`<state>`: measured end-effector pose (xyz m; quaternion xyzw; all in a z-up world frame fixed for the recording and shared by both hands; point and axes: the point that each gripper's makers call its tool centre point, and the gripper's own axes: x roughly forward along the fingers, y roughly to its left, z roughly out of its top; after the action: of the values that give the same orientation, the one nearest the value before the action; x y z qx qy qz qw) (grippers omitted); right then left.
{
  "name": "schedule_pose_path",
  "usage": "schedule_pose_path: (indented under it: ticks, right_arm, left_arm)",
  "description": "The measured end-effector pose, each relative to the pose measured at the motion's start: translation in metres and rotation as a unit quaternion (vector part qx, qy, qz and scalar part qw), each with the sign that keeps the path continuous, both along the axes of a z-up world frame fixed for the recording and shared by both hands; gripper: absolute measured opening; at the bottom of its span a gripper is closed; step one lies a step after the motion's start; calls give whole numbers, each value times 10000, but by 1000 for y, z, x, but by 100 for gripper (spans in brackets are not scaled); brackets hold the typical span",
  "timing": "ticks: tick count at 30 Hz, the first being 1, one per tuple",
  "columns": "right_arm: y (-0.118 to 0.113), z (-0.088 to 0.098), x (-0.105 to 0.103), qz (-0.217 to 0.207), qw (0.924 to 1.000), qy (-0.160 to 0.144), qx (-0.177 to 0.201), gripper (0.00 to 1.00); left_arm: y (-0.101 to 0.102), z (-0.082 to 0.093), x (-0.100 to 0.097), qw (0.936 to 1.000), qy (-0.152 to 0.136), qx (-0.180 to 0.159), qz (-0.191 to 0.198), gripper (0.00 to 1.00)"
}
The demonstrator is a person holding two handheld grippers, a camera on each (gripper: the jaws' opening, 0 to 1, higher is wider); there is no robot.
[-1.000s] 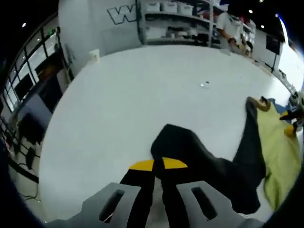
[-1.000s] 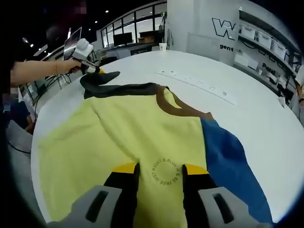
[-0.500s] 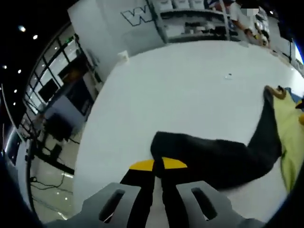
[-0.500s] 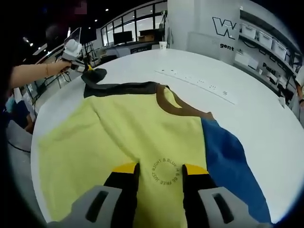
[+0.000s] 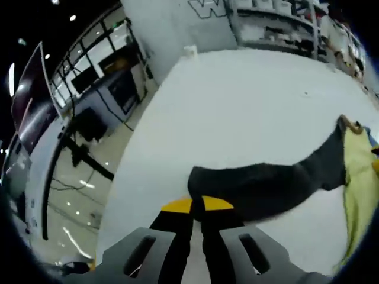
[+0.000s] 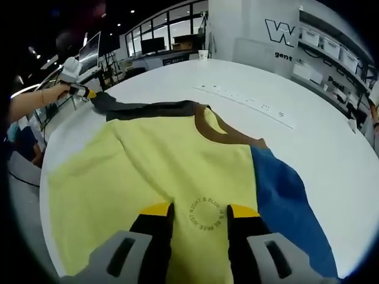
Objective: Fold the garment on the visible template until the final outline fits inside the template.
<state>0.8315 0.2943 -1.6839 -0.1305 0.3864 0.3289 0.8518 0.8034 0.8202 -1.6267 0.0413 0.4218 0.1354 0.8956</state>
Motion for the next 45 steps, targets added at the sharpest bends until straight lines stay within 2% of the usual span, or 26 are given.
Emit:
schedule_pose_path:
  ticks: [3, 5, 6, 9, 14, 16, 21, 27, 30, 34, 35, 36, 38, 39, 40, 42, 43, 45]
  right_arm:
    - [0, 0, 0, -2, 10000, -12, -8, 33]
    - [-1, 0, 0, 0, 10000, -22, -19, 33]
    - [-1, 0, 1, 2, 10000, -22, -20, 33]
    - [-1, 0, 1, 7, 10000, -24, -27, 33]
    - [-1, 0, 1, 32, 10000, -39, -30, 33]
    - [0, 0, 0, 68, 9999, -58, -47, 33]
    - [2, -1, -1, 204, 9996, -169, -138, 38]
    - [-2, -1, 1, 132, 9997, -164, -130, 42]
    - [-8, 0, -7, 25, 9998, -187, -116, 43]
    - [-7, 2, -13, 140, 9994, -236, -231, 42]
    - [-6, 3, -13, 181, 9992, -259, -262, 42]
    - [-7, 4, -14, 214, 9990, -279, -277, 43]
    - [-6, 5, -15, 238, 9989, -313, -269, 43]
    - [-2, 6, -17, 274, 9987, -338, -262, 43]
    - [-1, 7, -17, 281, 9986, -366, -266, 44]
    - [1, 10, -18, 297, 9984, -408, -261, 44]
    - [4, 10, -21, 305, 9982, -442, -257, 44]
    - [7, 13, -21, 337, 9979, -483, -264, 44]
  left_arm:
    - [-5, 16, -9, 9999, 91, 77, 50, 7]
    - [-10, 12, -17, 9986, 493, -123, 132, 7]
    - [-20, 20, -17, 9985, 459, -261, 108, 8]
    - [-26, 36, -11, 9994, 134, -323, 58, 8]
    - [-21, 43, -13, 9998, 105, -156, 103, 8]
    - [-12, 41, -13, 9998, 111, 82, 123, 8]
    - [-14, 26, -15, 9999, 39, 147, 67, 10]
    - [-5, 21, -16, 9995, 12, 276, 178, 10]
    - [11, 17, -20, 9987, 61, 410, 299, 6]
    - [13, 17, -23, 9990, 6, 354, 255, 12]
    - [12, 15, -24, 9992, 33, 351, 188, 13]
    - [8, 13, -17, 9989, -87, 333, -330, 14]
    - [-3, 14, -17, 9963, -198, 311, -774, 19]
    - [-16, 15, -17, 9907, -369, 367, -1256, 20]
    - [-24, 14, -22, 9860, -345, 502, -1552, 20]
    - [-27, 11, -20, 9793, -433, 642, -1872, 20]
    - [-30, 5, -26, 9738, -319, 718, -2135, 21]
    - [-38, 3, -24, 9640, -478, 681, -2525, 24]
